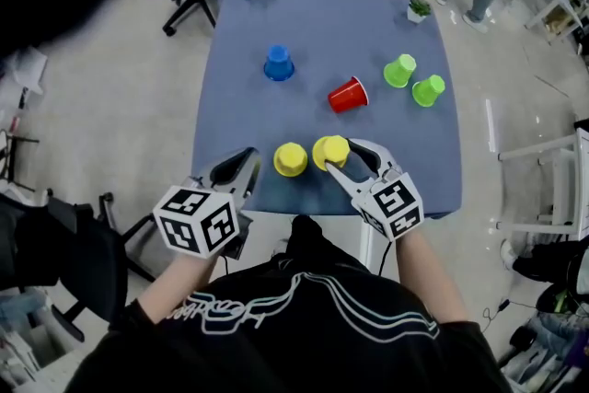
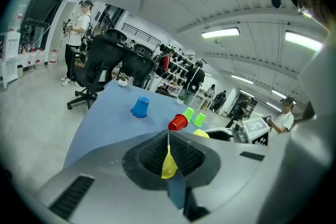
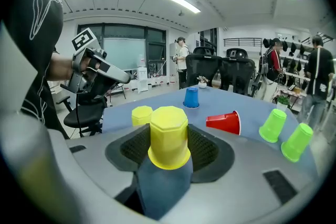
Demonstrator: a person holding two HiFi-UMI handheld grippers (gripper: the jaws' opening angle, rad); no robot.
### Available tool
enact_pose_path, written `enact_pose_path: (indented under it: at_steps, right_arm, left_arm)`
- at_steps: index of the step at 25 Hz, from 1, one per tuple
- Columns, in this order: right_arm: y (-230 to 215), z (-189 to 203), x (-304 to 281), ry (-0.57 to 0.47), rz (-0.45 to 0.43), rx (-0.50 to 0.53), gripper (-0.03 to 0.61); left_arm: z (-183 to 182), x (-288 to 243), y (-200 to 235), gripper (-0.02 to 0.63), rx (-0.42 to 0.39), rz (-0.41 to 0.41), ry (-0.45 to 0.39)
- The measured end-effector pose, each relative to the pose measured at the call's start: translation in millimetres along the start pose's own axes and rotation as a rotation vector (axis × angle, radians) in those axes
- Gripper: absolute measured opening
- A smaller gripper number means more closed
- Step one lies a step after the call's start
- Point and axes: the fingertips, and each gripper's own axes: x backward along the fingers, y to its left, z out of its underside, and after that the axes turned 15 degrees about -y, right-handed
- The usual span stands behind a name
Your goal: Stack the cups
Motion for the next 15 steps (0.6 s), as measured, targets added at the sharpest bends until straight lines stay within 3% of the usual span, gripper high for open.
enact_pose_path:
  at_steps: [15]
  right_arm:
    - [3, 29, -10, 0.032, 0.005, -0.026, 0.236]
  left_arm:
    - [19, 0, 11, 0.031, 0.017, -0.026, 0.036]
